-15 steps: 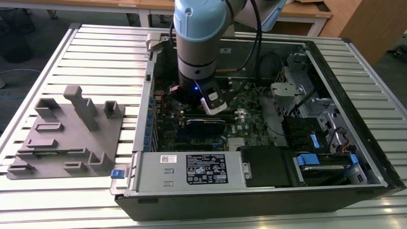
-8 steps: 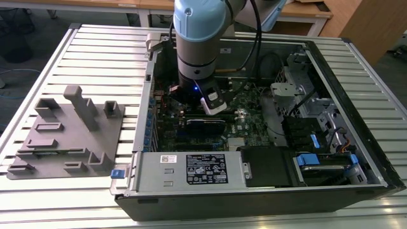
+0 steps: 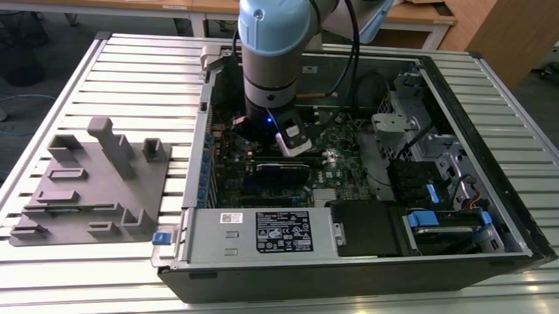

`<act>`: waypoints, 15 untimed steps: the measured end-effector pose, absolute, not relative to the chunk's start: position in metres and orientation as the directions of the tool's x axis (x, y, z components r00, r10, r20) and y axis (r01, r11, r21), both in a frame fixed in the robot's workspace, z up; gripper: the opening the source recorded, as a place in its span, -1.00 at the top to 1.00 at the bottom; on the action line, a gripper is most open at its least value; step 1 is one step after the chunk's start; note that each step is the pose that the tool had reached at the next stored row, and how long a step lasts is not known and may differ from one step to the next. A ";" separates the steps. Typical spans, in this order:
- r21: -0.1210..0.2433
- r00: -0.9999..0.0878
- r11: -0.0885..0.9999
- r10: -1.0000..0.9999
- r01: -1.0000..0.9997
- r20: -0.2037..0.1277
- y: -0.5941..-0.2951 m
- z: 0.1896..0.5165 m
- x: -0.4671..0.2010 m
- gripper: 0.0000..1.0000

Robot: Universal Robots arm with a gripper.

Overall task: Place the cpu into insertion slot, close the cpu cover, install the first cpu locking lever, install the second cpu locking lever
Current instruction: 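Install the second cpu locking lever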

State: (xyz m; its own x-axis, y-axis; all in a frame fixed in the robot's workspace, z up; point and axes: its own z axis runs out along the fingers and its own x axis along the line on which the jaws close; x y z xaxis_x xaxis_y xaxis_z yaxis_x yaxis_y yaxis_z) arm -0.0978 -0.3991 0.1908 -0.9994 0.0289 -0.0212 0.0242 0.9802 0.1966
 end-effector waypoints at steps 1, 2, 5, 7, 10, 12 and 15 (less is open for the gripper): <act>0.196 -0.999 0.980 0.029 0.024 -0.021 -0.399 0.191 -0.098 0.79; 0.196 -0.999 0.980 0.029 0.024 -0.021 -0.399 0.191 -0.098 0.79; 0.195 -0.999 0.981 0.029 0.025 -0.021 -0.399 0.191 -0.097 0.79; 0.194 -0.999 0.981 0.029 0.024 -0.021 -0.398 0.191 -0.097 0.79; 0.194 -0.999 0.981 0.029 0.025 -0.020 -0.398 0.190 -0.097 0.79; 0.193 -0.999 0.981 0.029 0.025 -0.020 -0.398 0.188 -0.097 0.79; 0.192 -0.999 0.981 0.029 0.025 -0.020 -0.398 0.187 -0.097 0.79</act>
State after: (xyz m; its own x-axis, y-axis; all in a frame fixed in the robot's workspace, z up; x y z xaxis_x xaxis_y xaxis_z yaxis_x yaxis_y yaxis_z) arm -0.0966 -0.3981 0.1874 -0.9994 0.0290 -0.0197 0.0246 0.9810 0.1924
